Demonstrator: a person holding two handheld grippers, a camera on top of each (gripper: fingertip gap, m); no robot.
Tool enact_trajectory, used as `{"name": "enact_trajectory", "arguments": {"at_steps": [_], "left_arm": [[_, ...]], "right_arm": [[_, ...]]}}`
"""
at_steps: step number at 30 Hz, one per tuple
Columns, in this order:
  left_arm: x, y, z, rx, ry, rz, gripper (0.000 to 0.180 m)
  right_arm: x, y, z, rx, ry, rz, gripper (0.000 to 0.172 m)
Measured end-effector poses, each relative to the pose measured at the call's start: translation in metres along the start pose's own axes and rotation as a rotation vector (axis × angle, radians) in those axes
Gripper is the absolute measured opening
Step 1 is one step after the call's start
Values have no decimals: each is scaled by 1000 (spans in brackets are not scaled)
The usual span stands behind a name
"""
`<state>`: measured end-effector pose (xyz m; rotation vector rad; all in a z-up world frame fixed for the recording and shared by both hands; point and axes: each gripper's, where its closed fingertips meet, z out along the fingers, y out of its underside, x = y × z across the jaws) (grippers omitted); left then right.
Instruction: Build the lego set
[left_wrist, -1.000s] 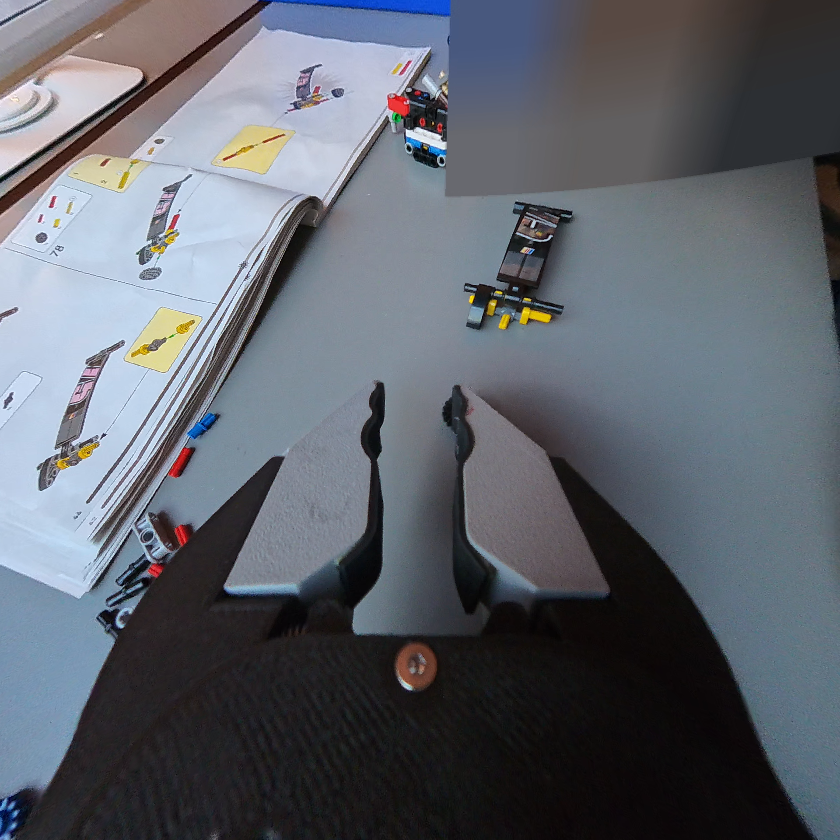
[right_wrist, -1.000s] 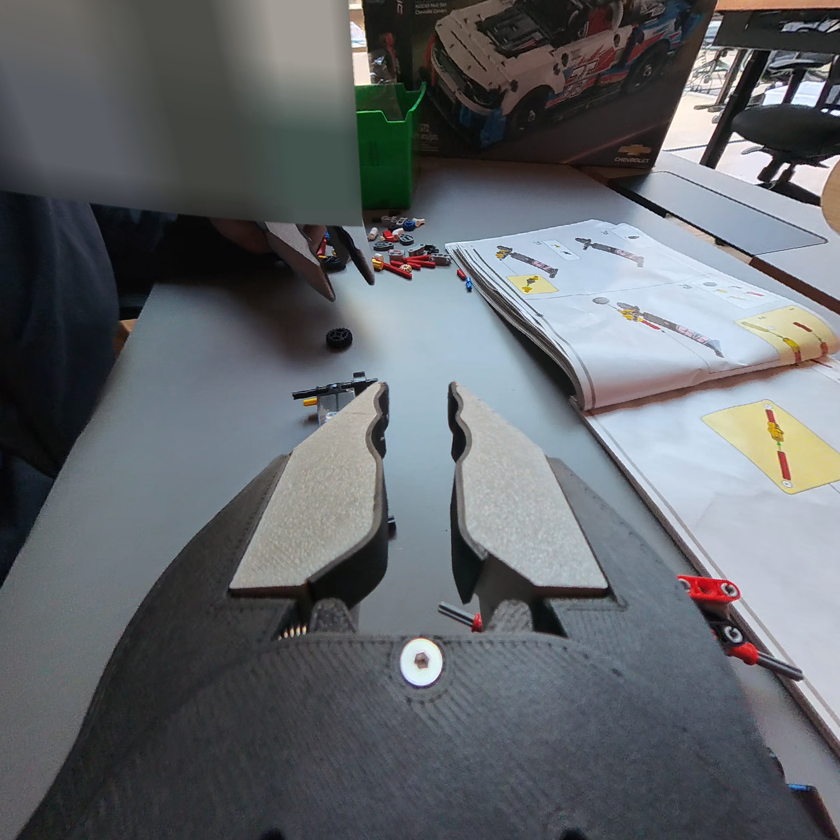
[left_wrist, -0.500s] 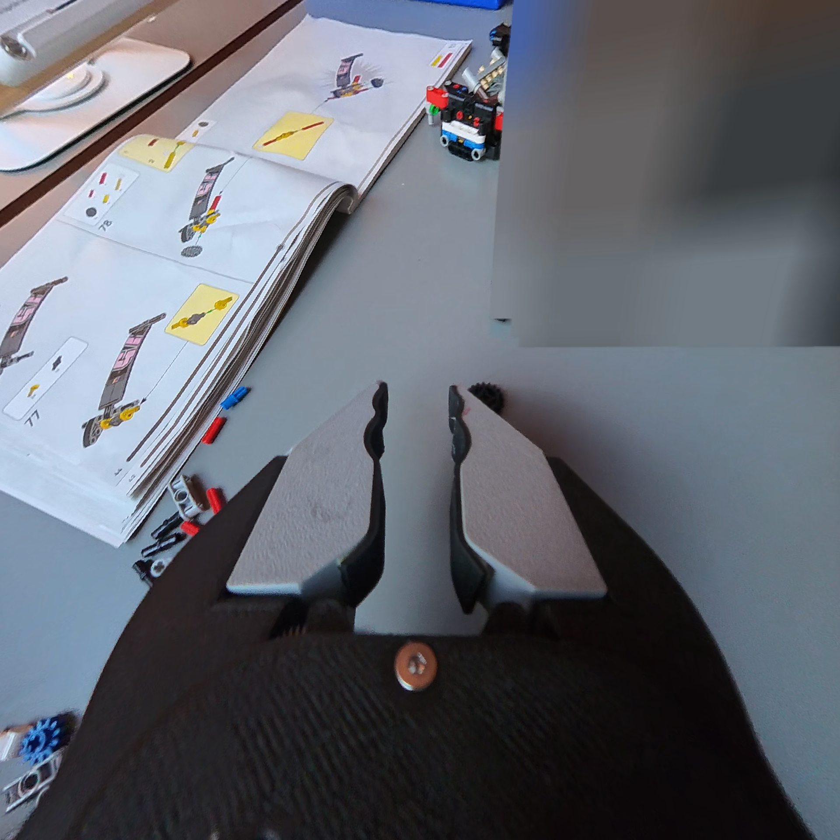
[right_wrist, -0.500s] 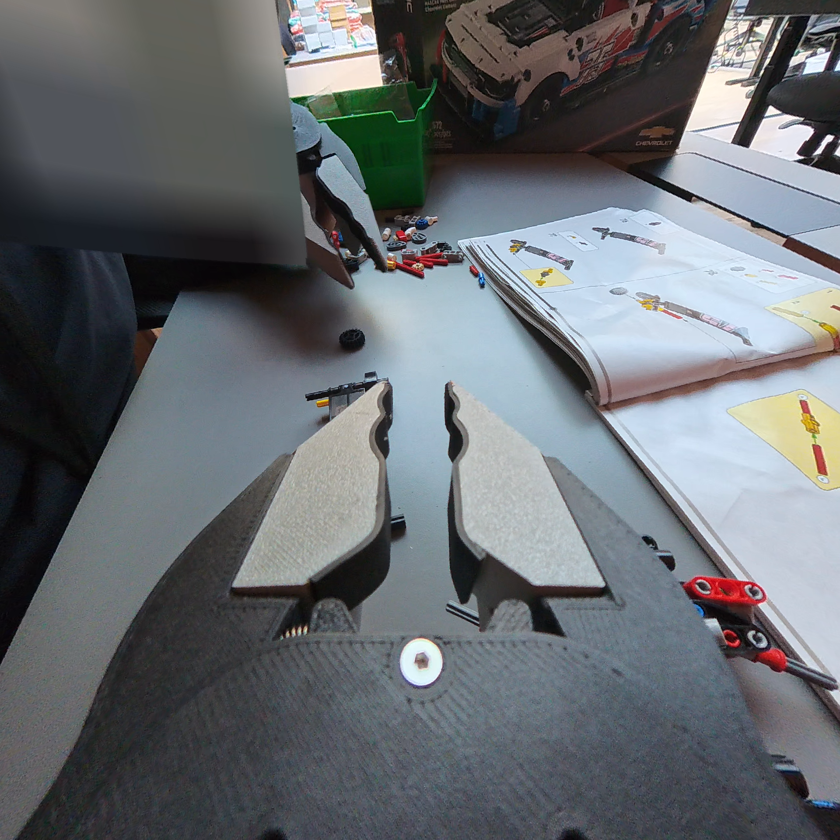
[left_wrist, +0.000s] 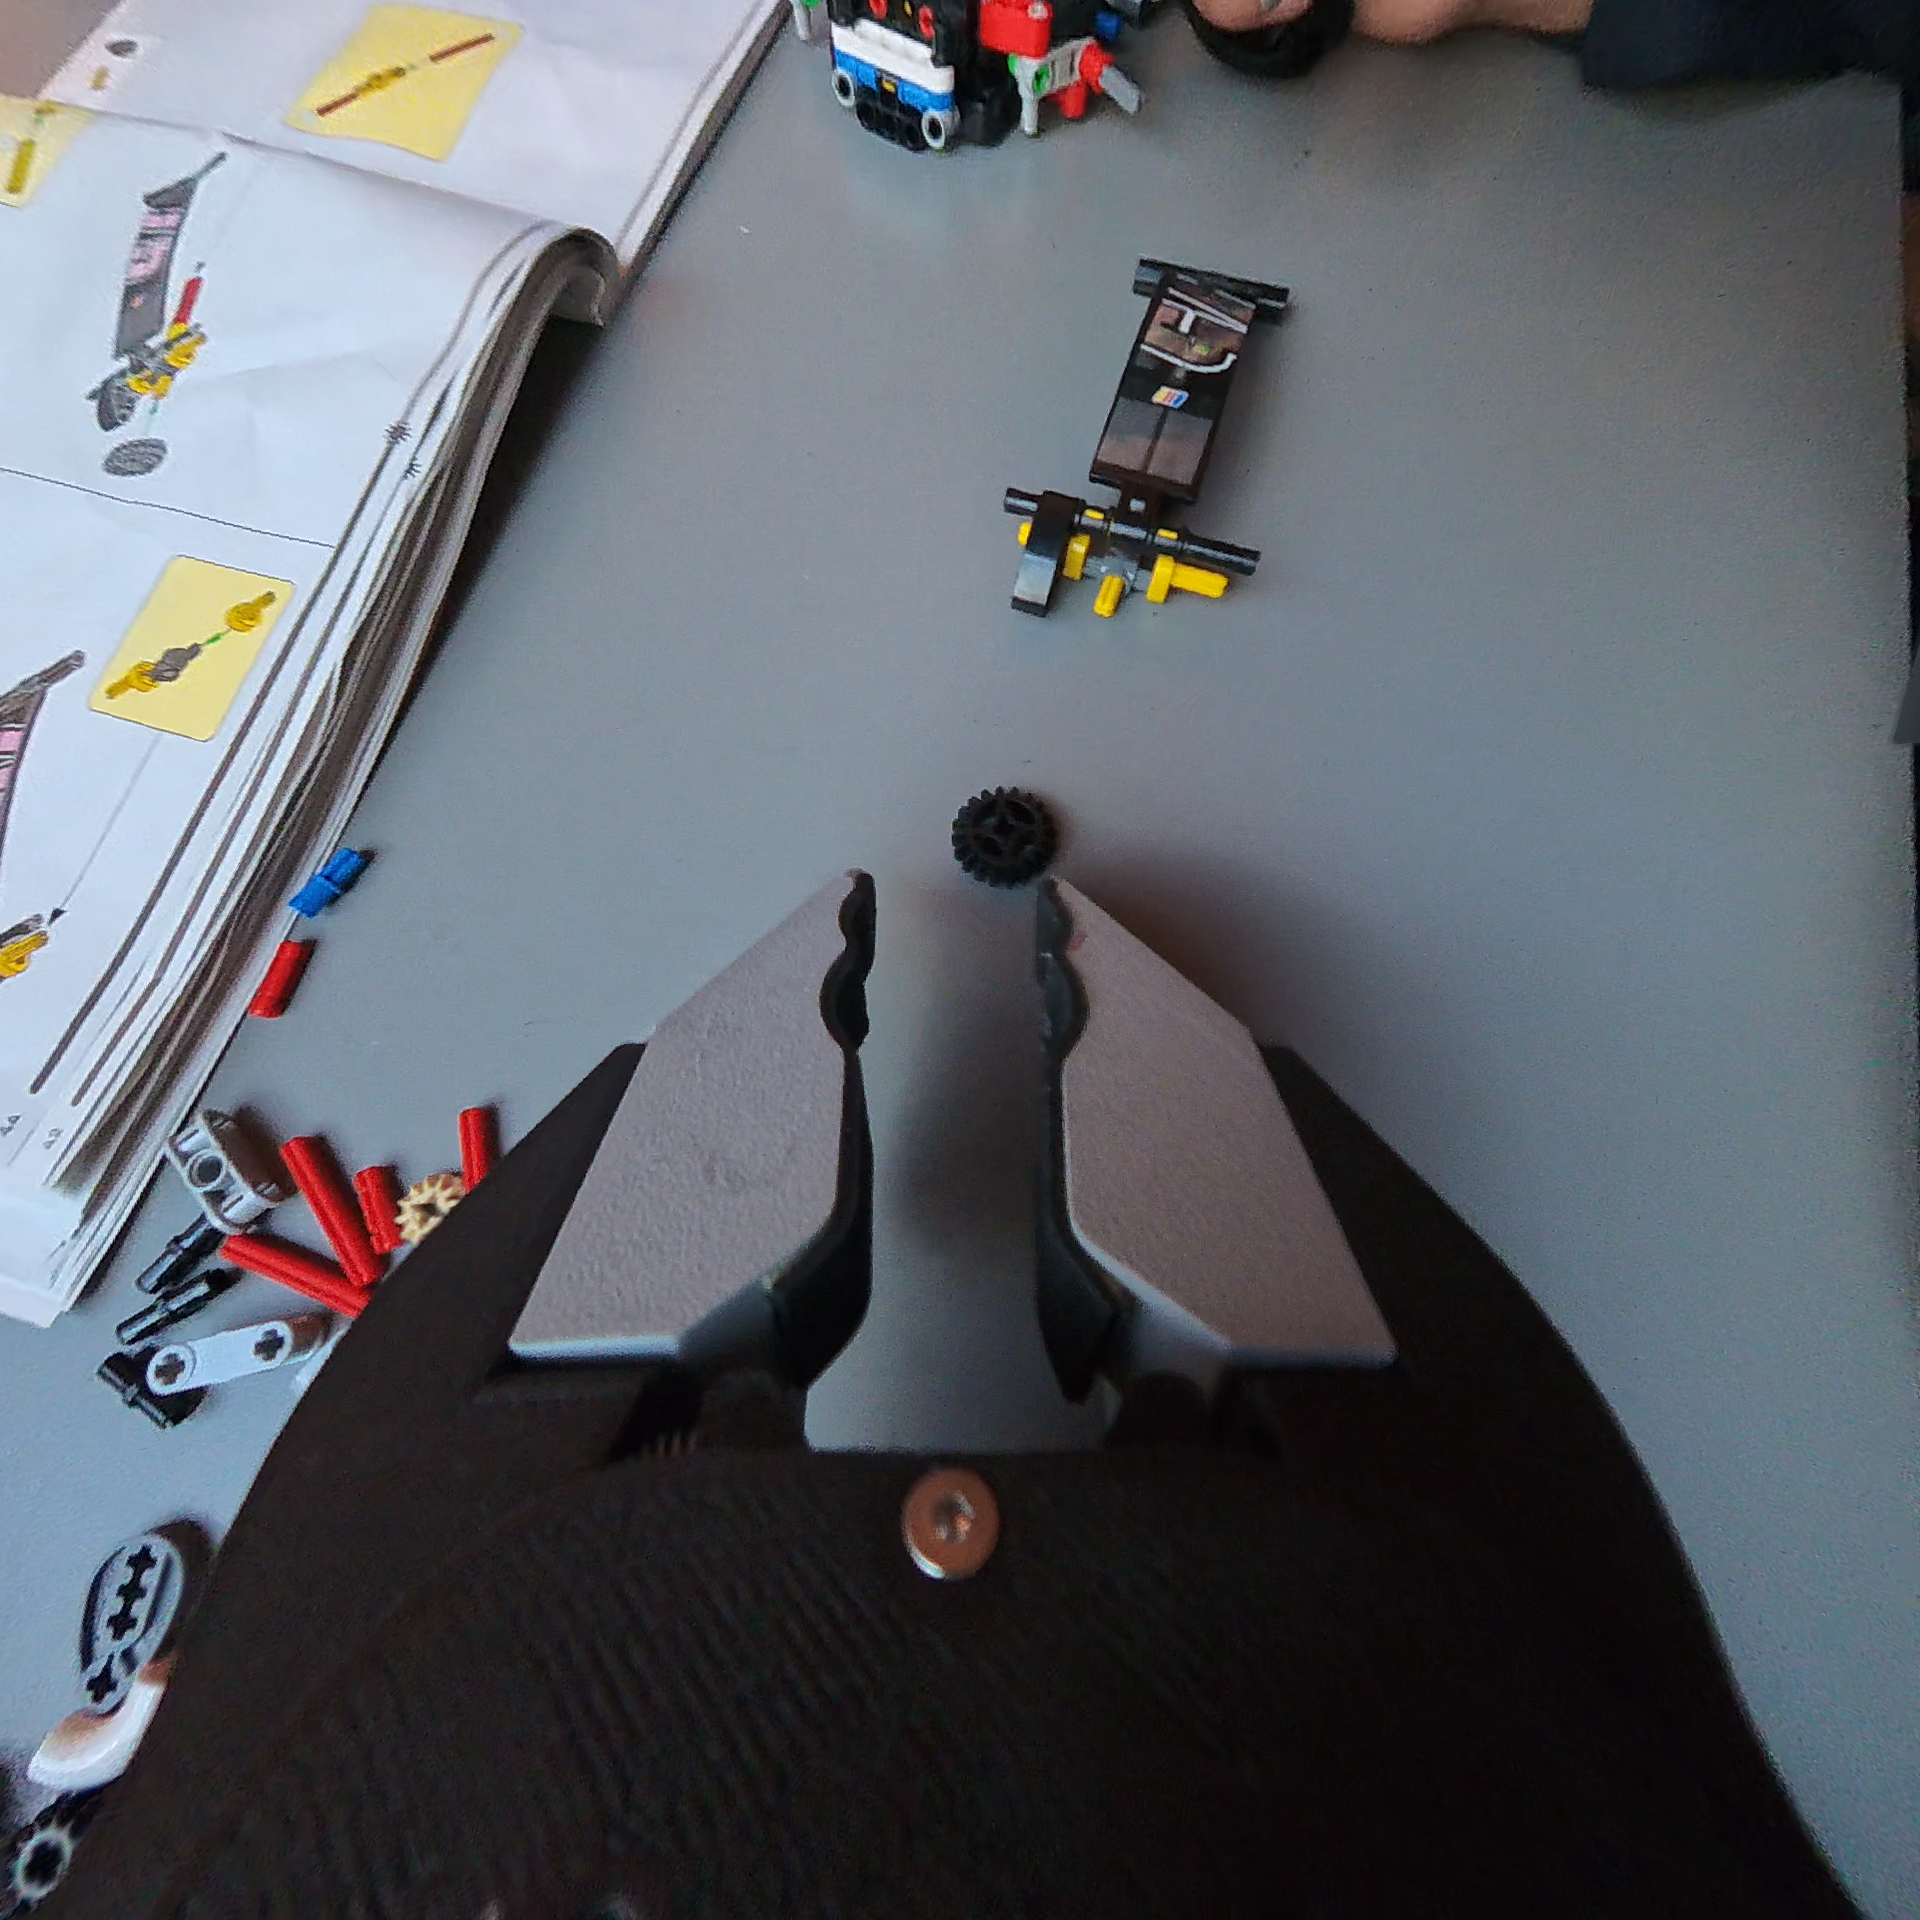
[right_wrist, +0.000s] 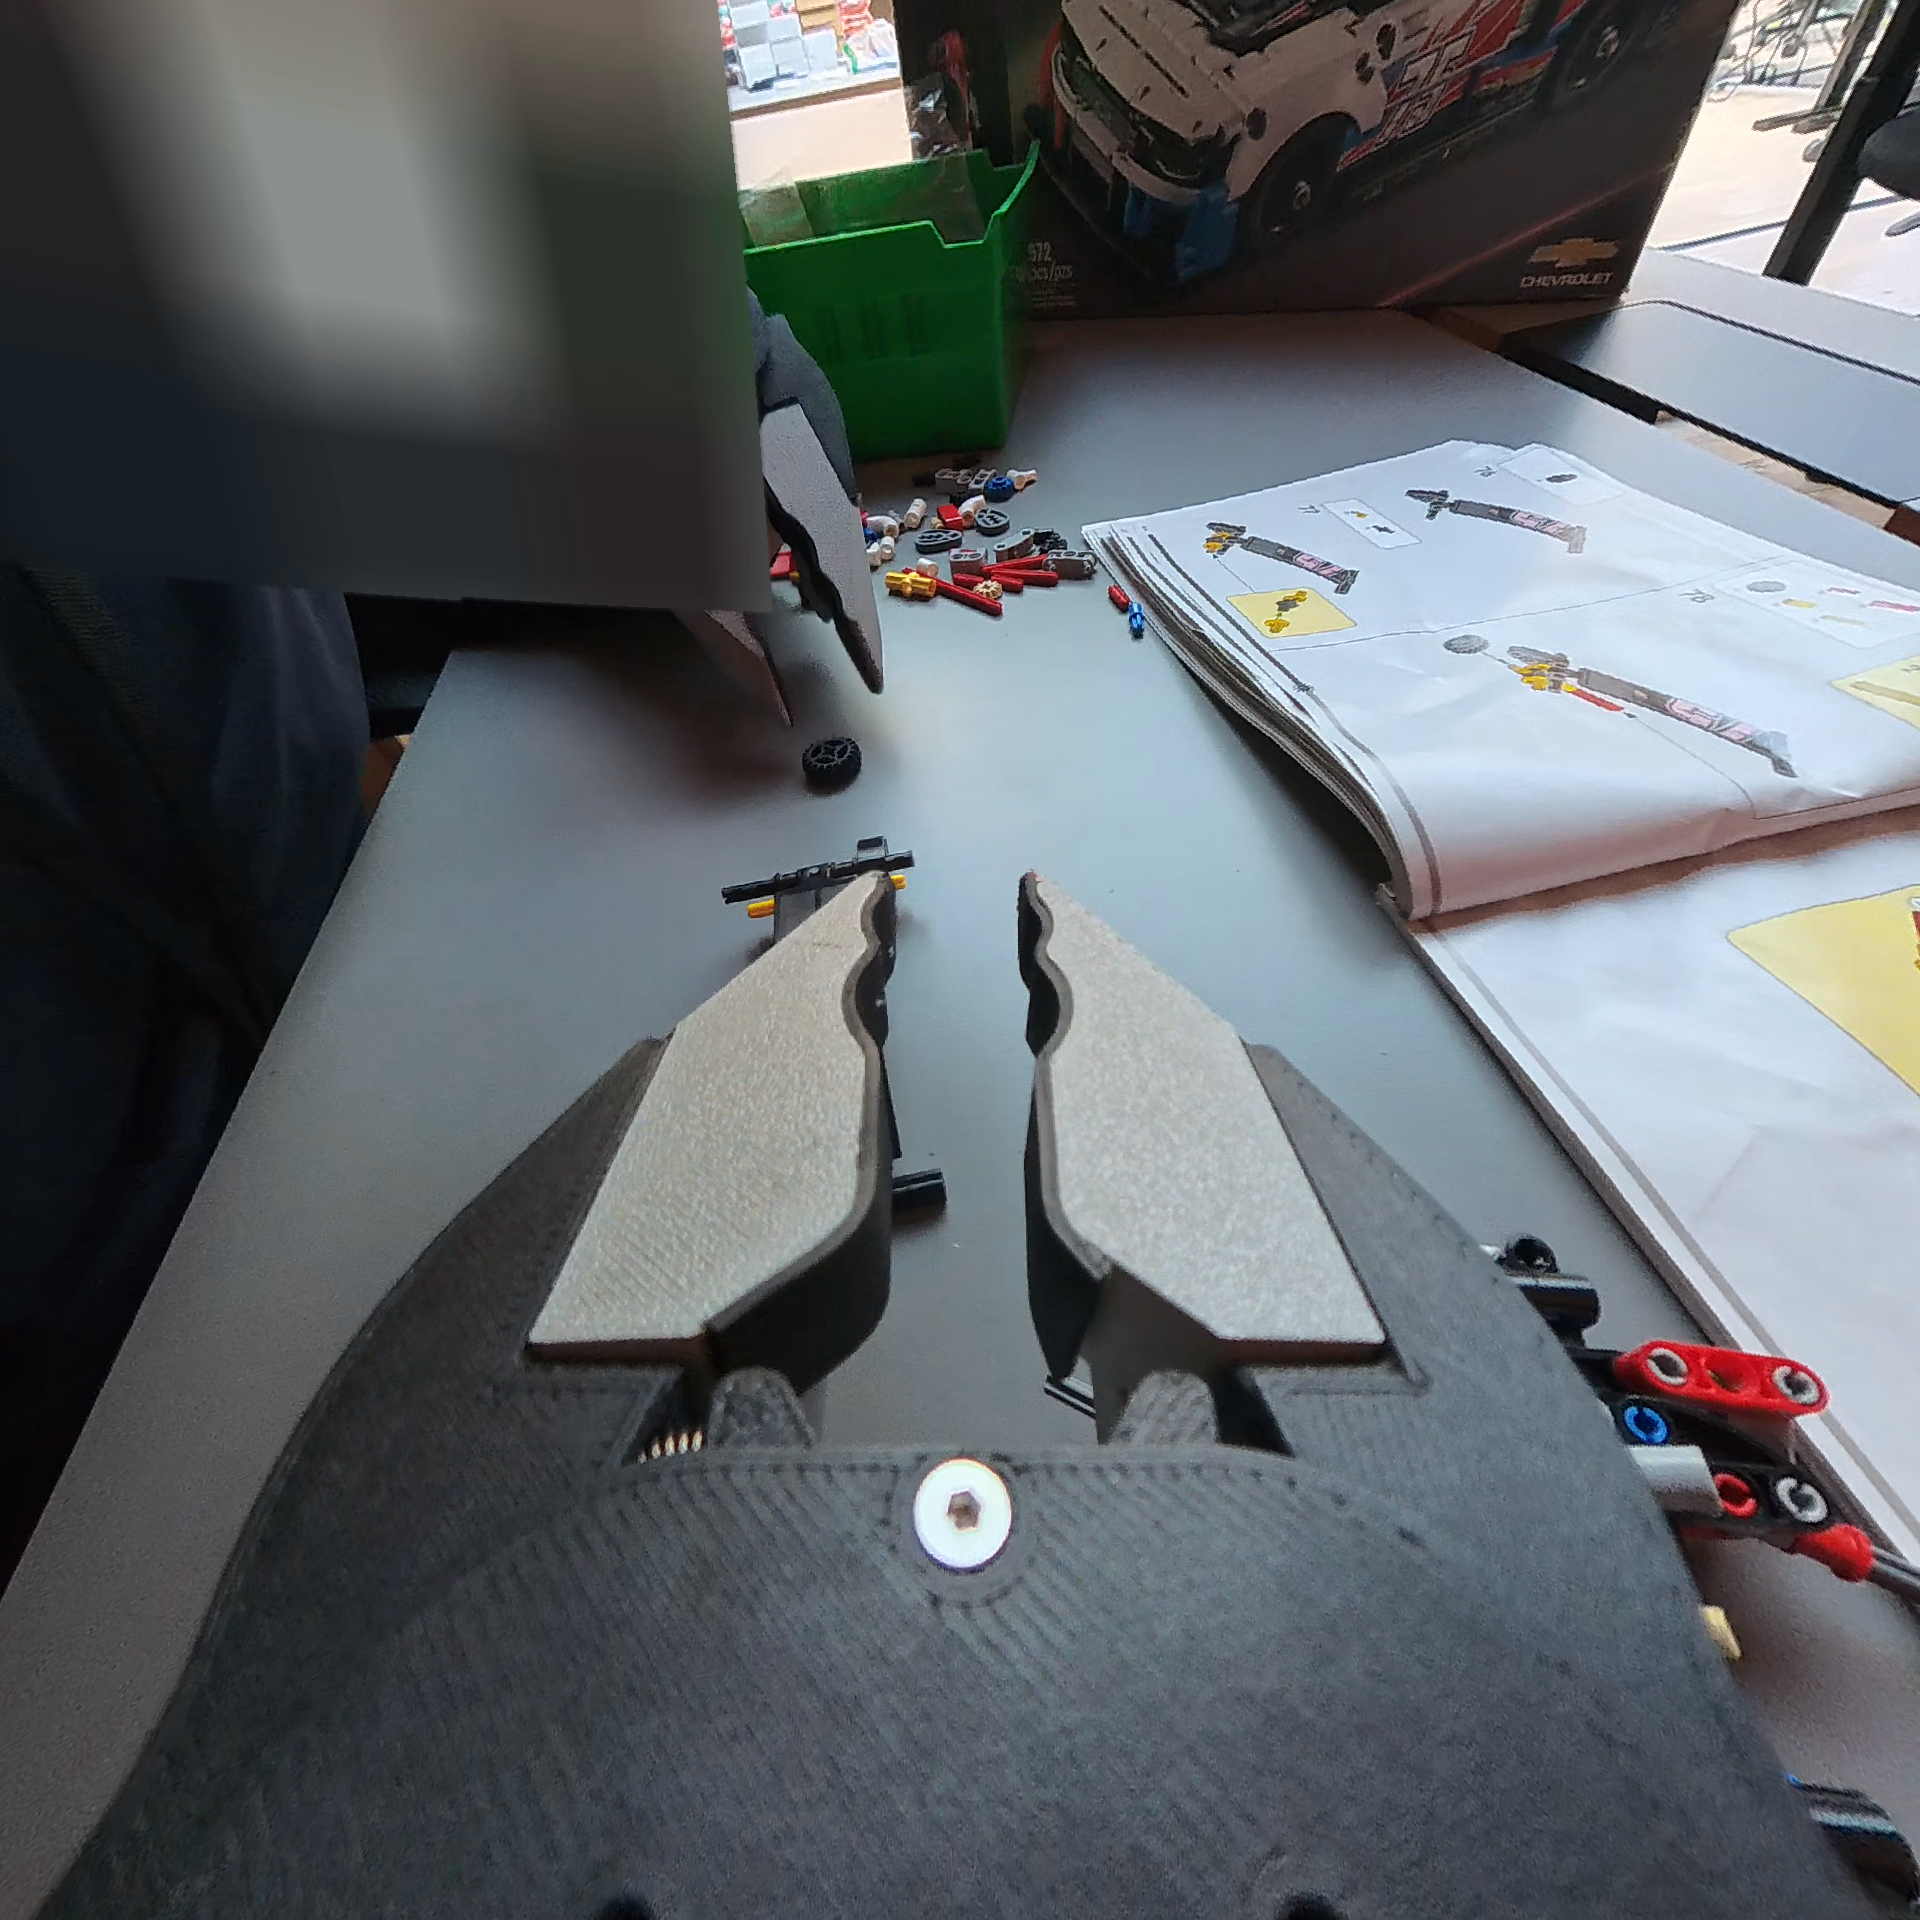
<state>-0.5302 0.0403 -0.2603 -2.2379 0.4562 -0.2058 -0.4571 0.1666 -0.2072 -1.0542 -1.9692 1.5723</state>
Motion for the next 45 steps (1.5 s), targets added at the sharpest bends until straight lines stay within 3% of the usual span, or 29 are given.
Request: {"name": "enact_trajectory", "arguments": {"at_steps": [7,9,11,14,19,25,45], "left_arm": [[4,-2,7,-12,8,-11,31],[-4,-5,8,-18,-55,-10,31],[-6,-16,7,20,-121,28,26],[15,-30,10,56,-106,94,27],[41,-30,19,7,-132,299,26],[59,-35,13,39,-121,400,21],[65,-32,12,26,-131,445,15]], "right_arm": [[-3,1,1,-9,-8,-10,20],[-4,1,1,-9,-6,-17,20],[-3,1,1,-10,1,-26,20],[-2,1,2,-13,11,-23,21],[5,-1,0,3,55,-6,22],[12,-1,-1,5,105,0,24],[15,11,8,-91,141,-14,26]]}}
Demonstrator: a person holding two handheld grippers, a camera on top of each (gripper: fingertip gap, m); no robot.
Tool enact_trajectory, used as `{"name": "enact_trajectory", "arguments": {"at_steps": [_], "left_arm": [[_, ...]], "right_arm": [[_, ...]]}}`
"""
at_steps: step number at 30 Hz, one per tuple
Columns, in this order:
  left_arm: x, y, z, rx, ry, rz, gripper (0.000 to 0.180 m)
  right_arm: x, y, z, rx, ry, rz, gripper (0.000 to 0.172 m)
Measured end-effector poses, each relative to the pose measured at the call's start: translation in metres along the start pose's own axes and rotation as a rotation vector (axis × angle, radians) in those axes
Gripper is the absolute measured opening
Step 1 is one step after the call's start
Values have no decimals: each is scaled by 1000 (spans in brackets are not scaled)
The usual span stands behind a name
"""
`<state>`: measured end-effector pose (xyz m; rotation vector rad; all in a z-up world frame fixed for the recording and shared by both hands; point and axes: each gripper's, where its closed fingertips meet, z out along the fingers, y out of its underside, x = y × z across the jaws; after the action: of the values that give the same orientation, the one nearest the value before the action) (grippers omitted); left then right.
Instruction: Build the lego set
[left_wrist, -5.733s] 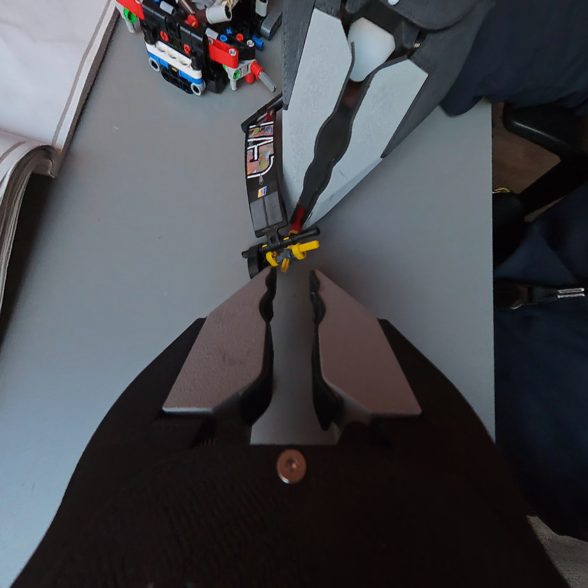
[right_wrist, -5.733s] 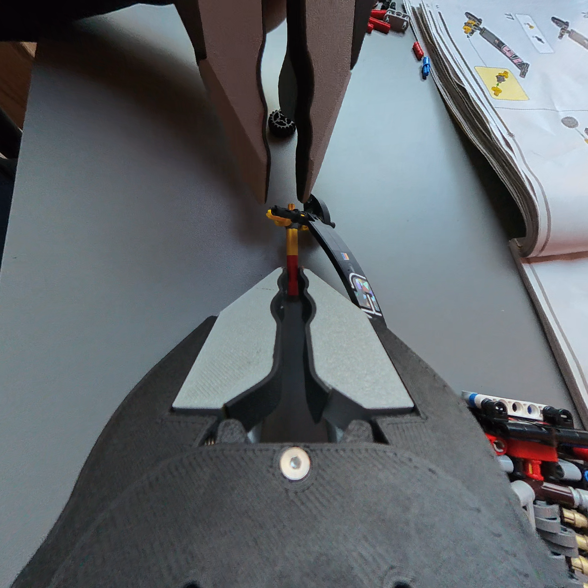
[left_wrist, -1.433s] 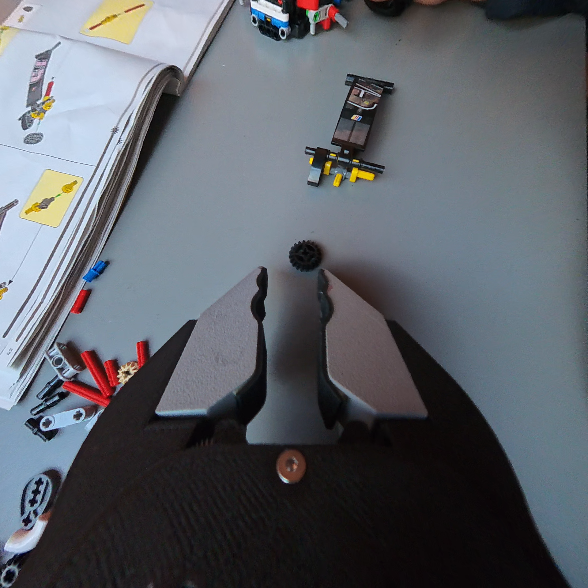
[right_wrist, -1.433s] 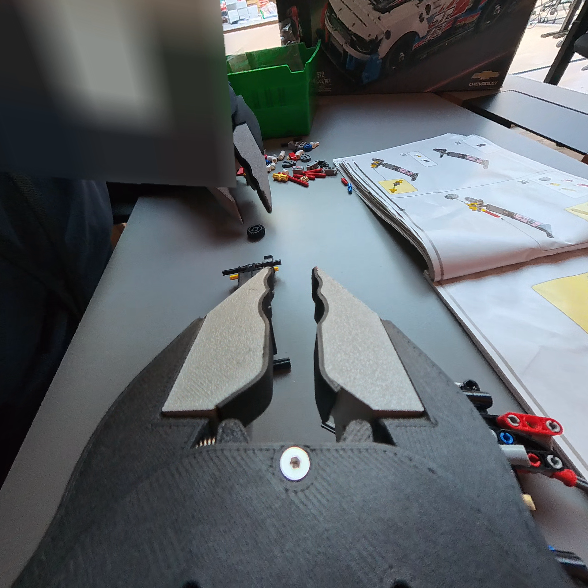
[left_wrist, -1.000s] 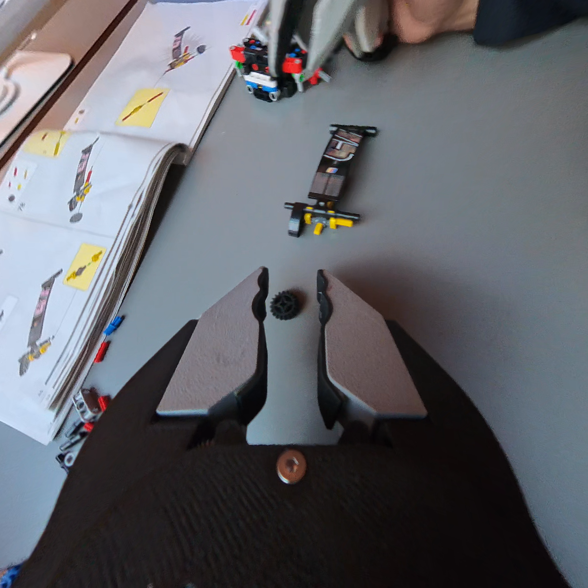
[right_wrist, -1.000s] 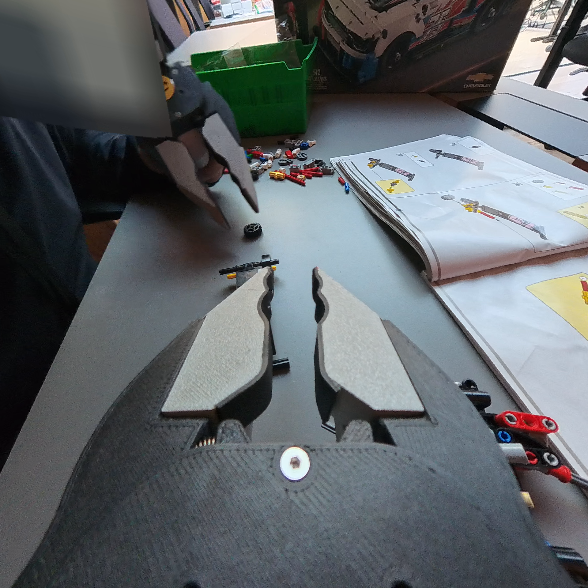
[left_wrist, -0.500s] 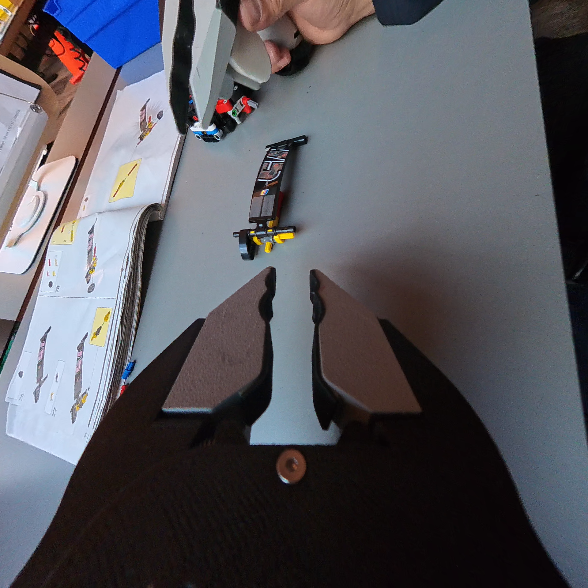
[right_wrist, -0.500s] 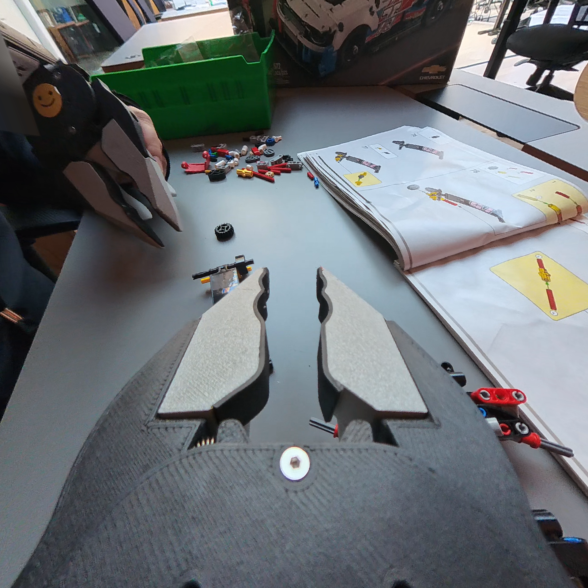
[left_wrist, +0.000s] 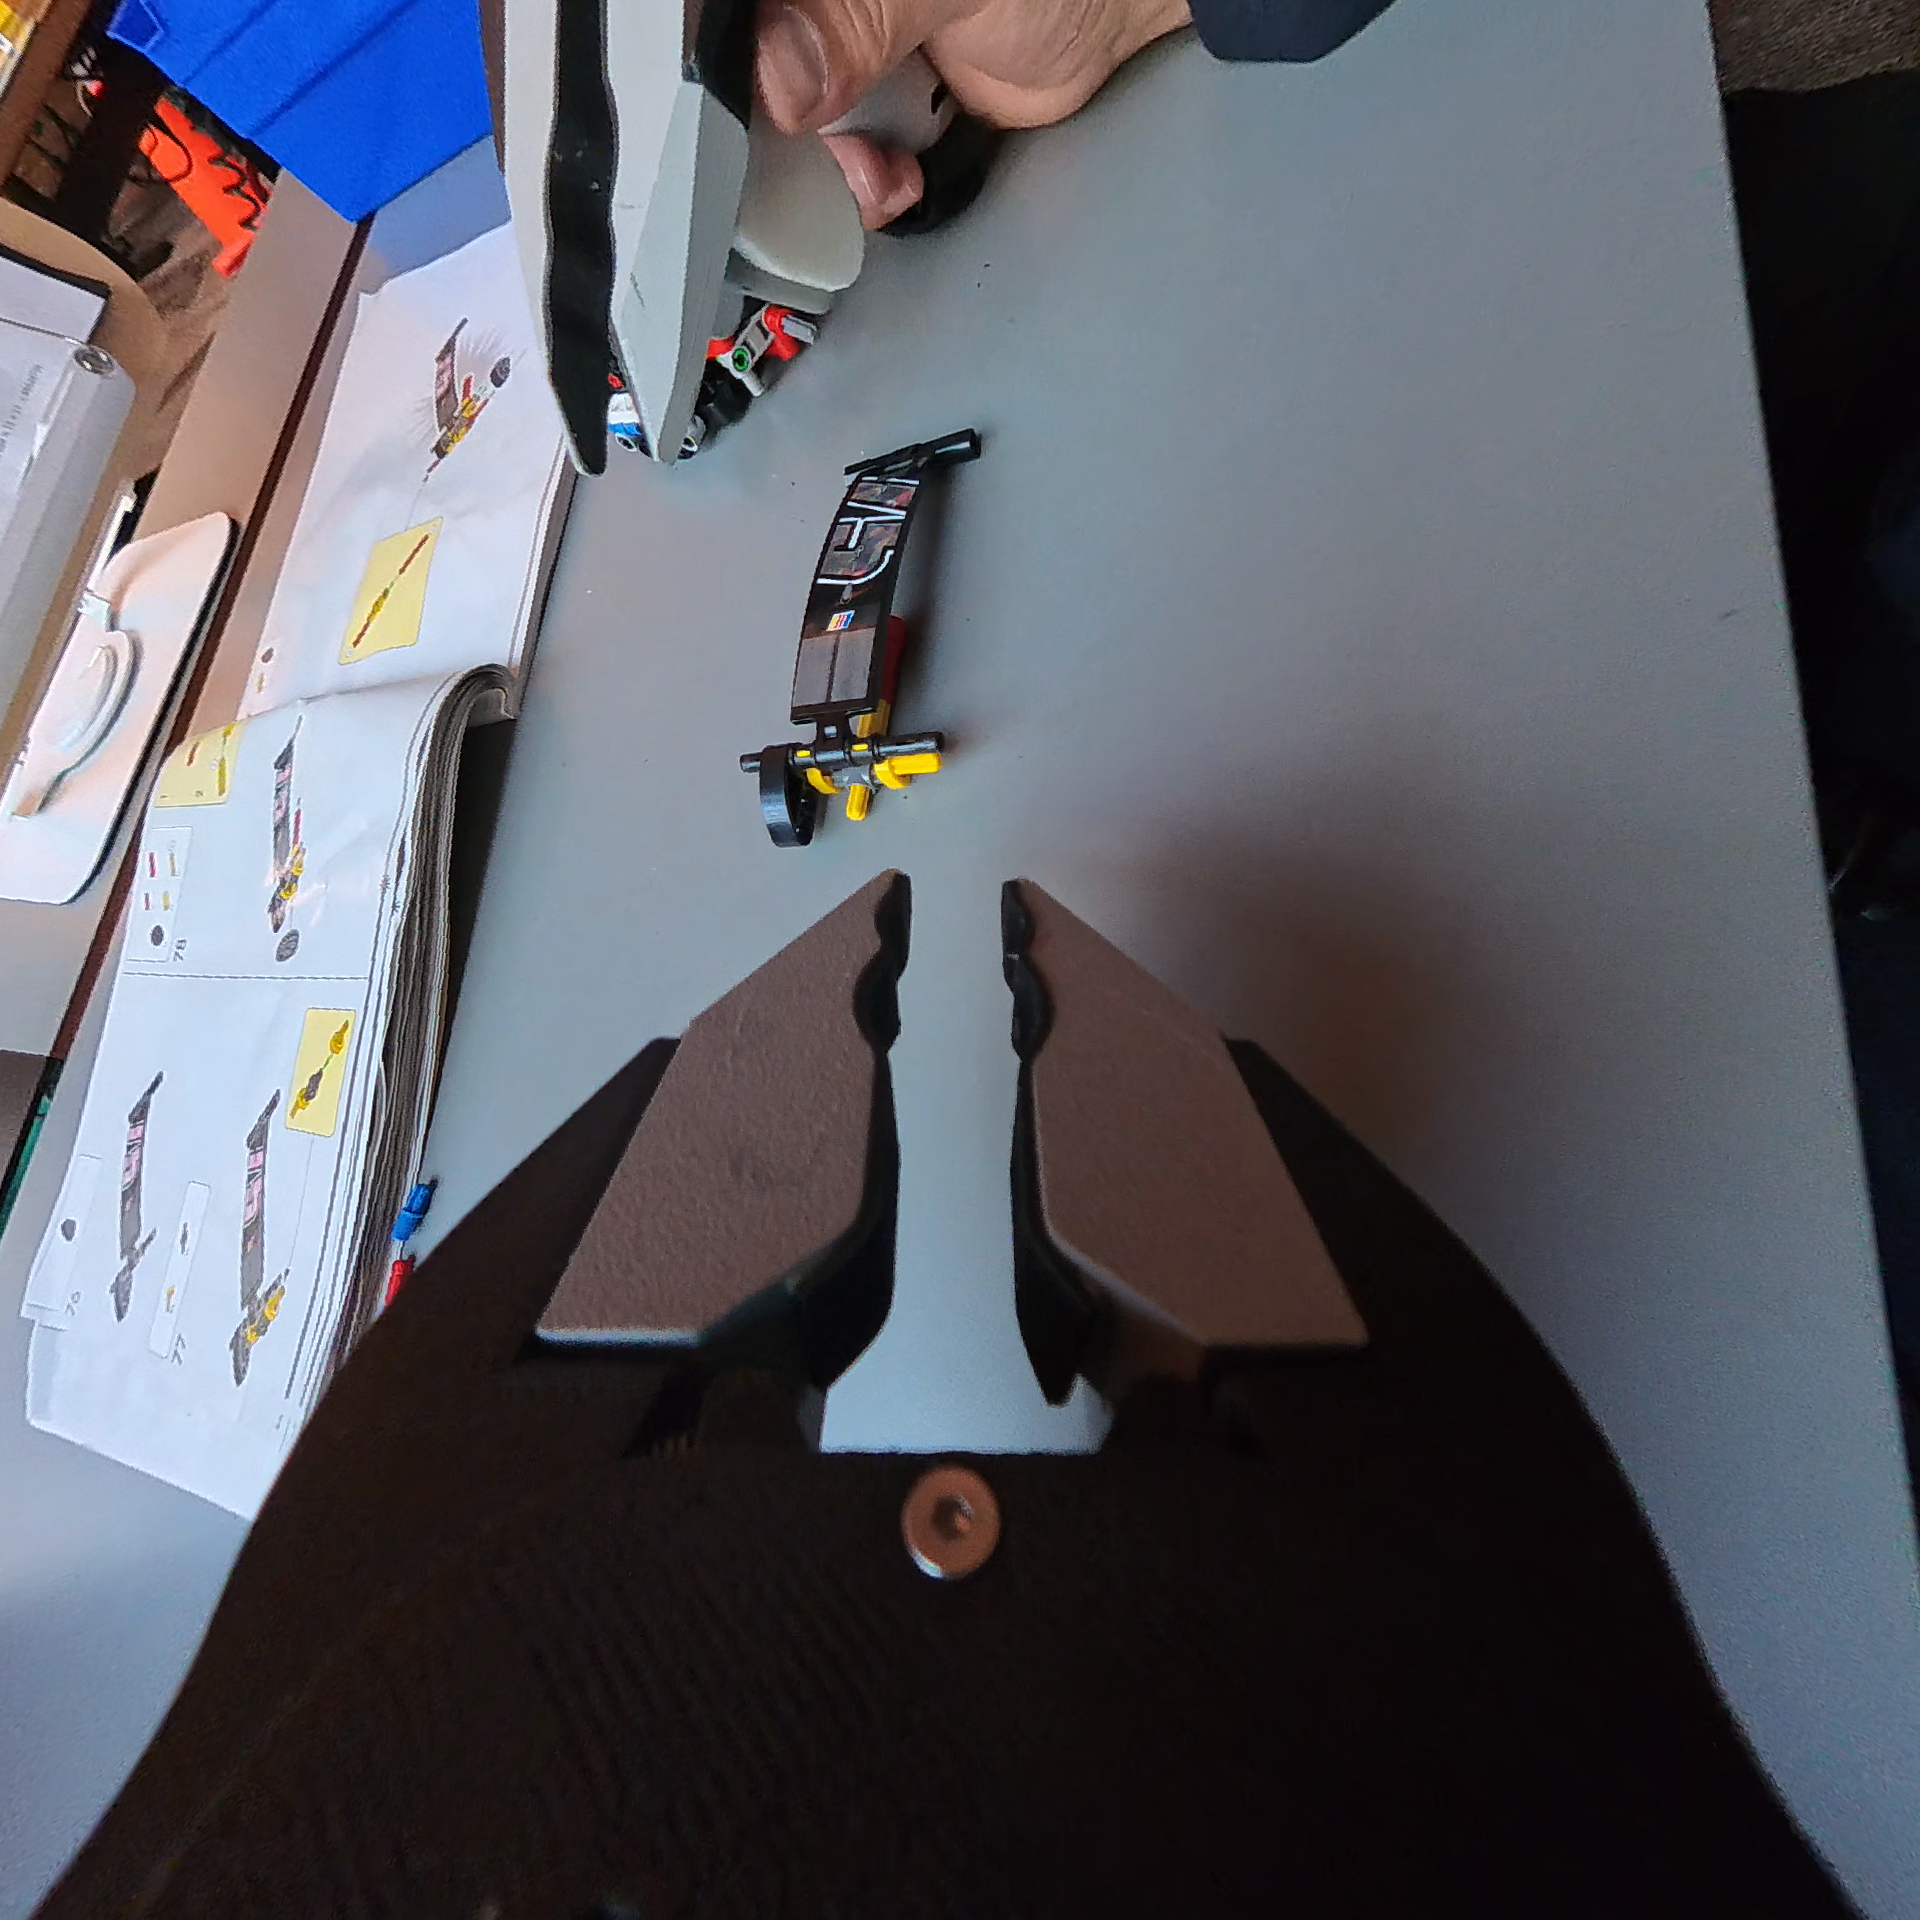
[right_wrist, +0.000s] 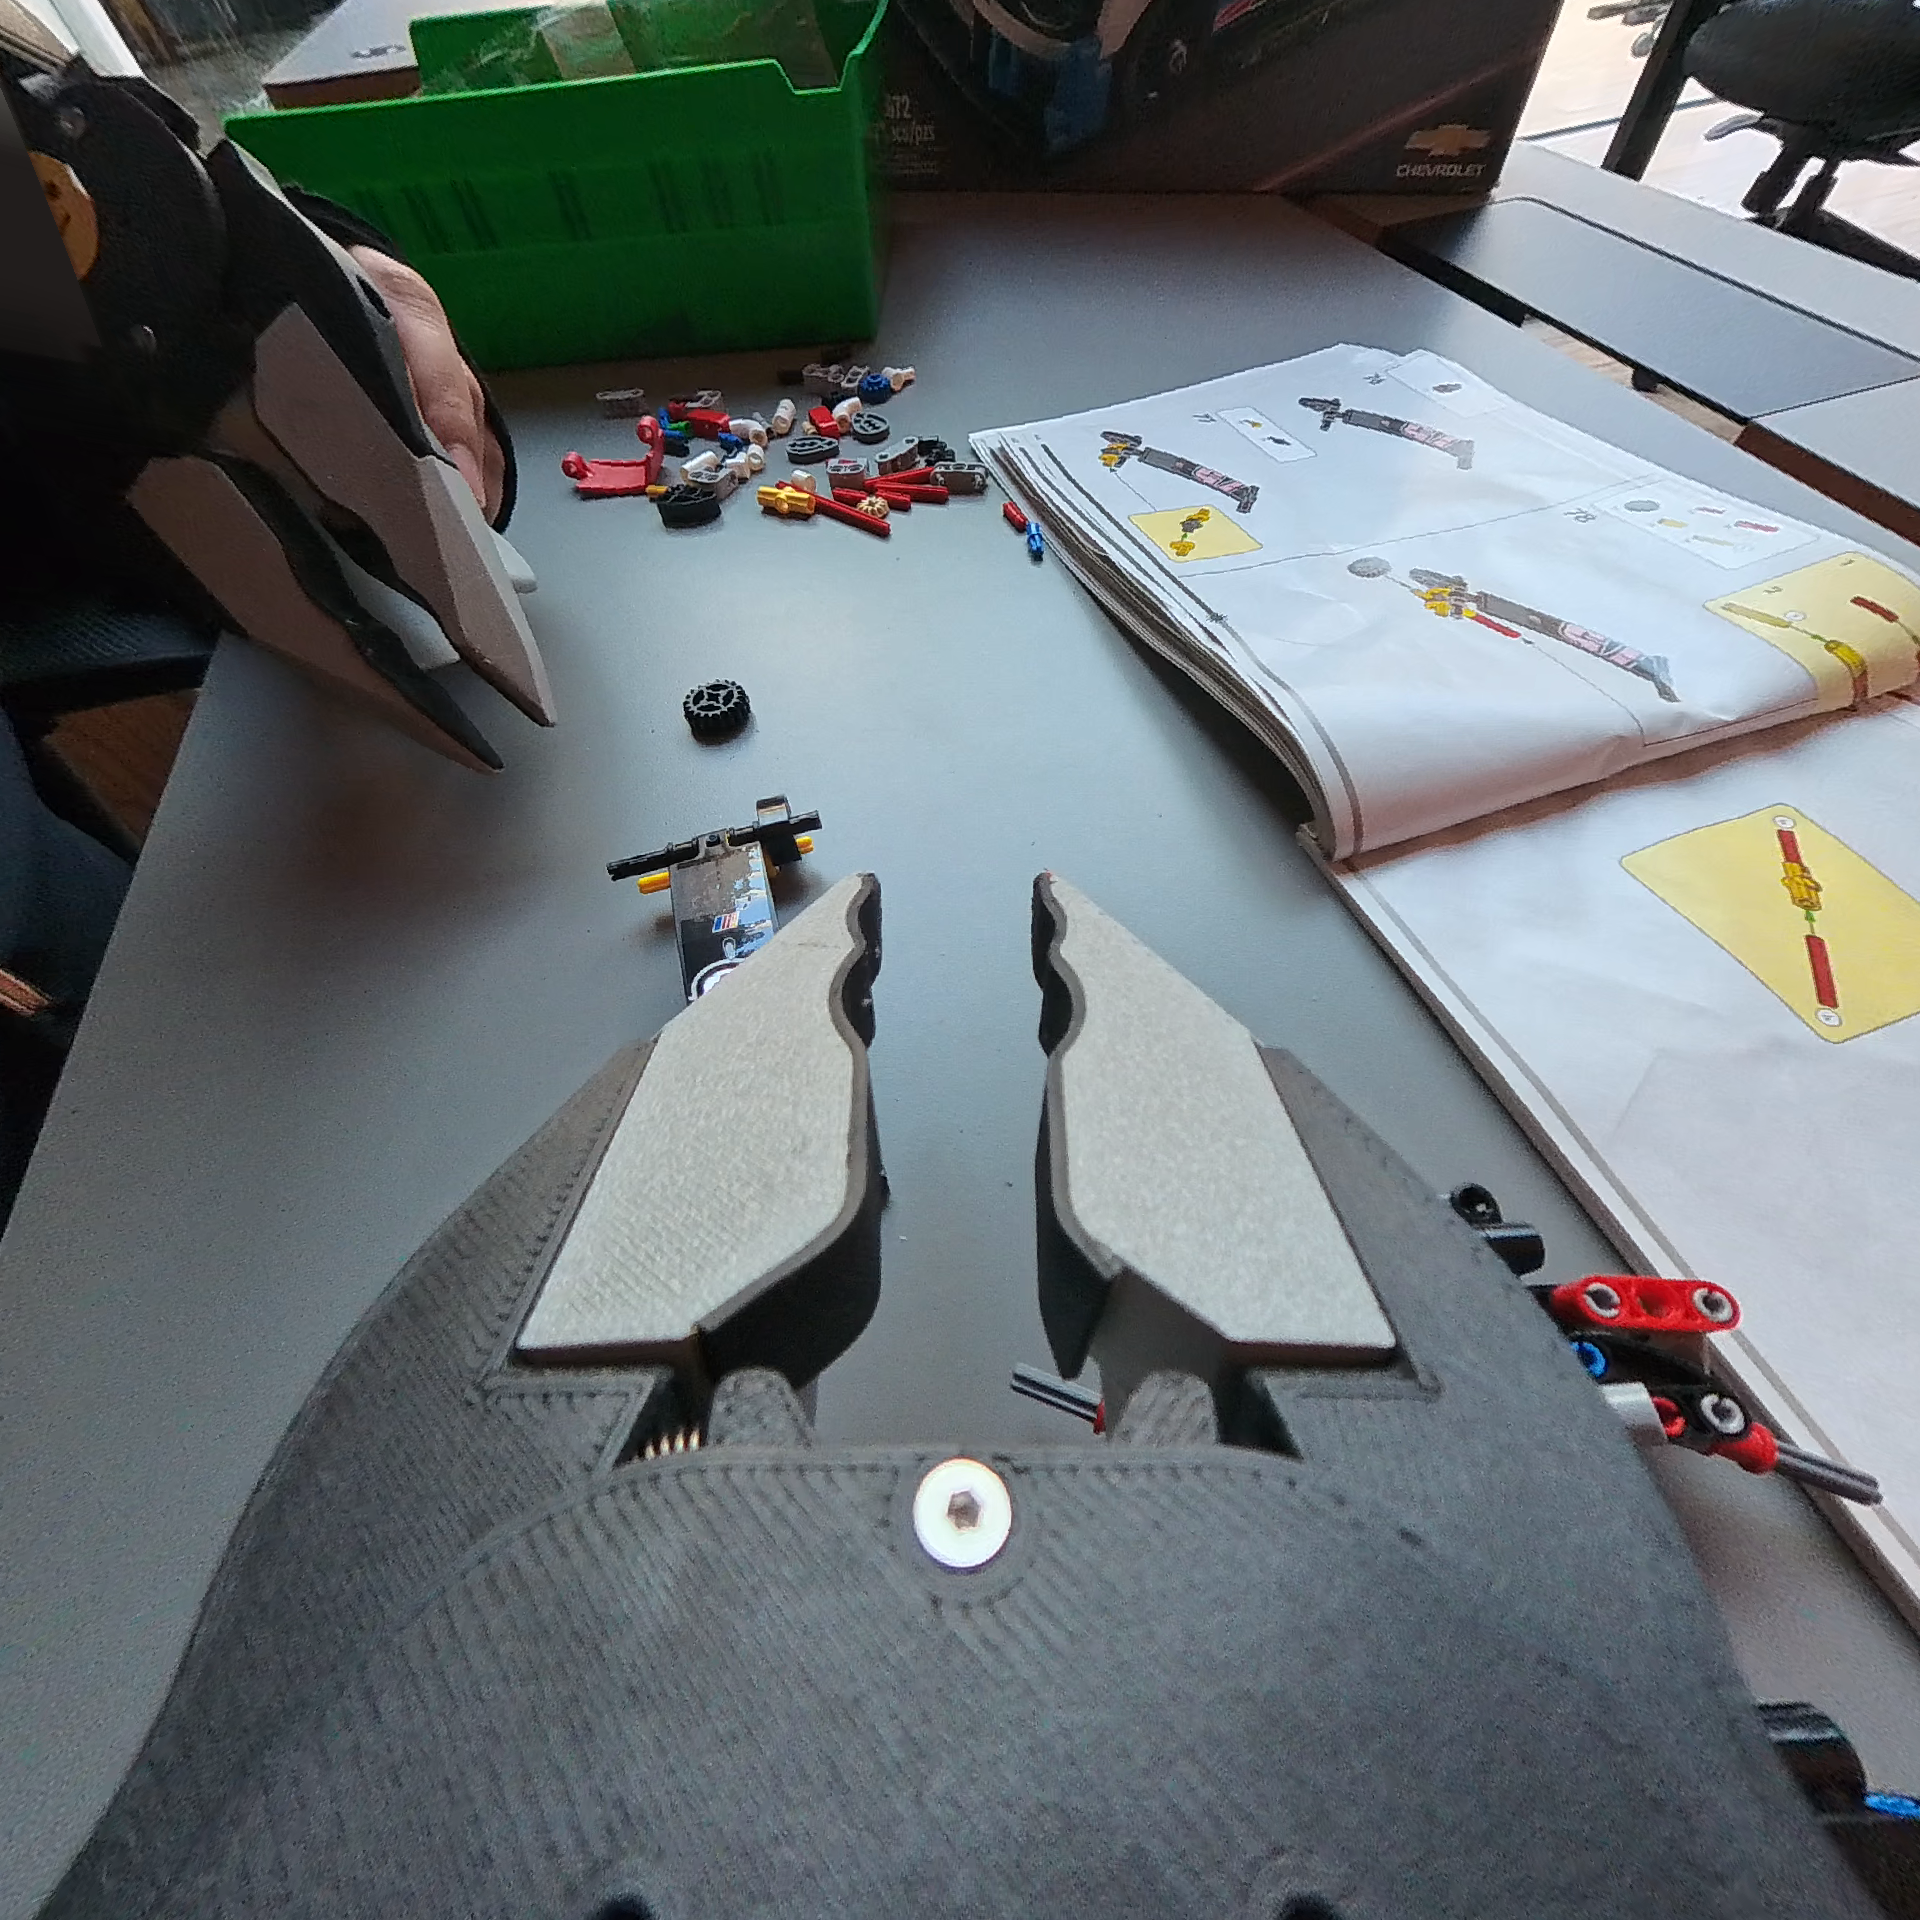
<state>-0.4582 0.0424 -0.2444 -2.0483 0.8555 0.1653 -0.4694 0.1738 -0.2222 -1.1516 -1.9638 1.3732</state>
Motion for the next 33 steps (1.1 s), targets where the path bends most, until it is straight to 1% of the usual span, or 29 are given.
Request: {"name": "enact_trajectory", "arguments": {"at_steps": [27,33], "left_arm": [[4,6,4,-25,24,-7,12],[0,13,7,-52,23,-42,11]], "right_arm": [[-10,6,5,-49,-41,-31,25],[-13,6,6,-53,-58,-36,25]]}}
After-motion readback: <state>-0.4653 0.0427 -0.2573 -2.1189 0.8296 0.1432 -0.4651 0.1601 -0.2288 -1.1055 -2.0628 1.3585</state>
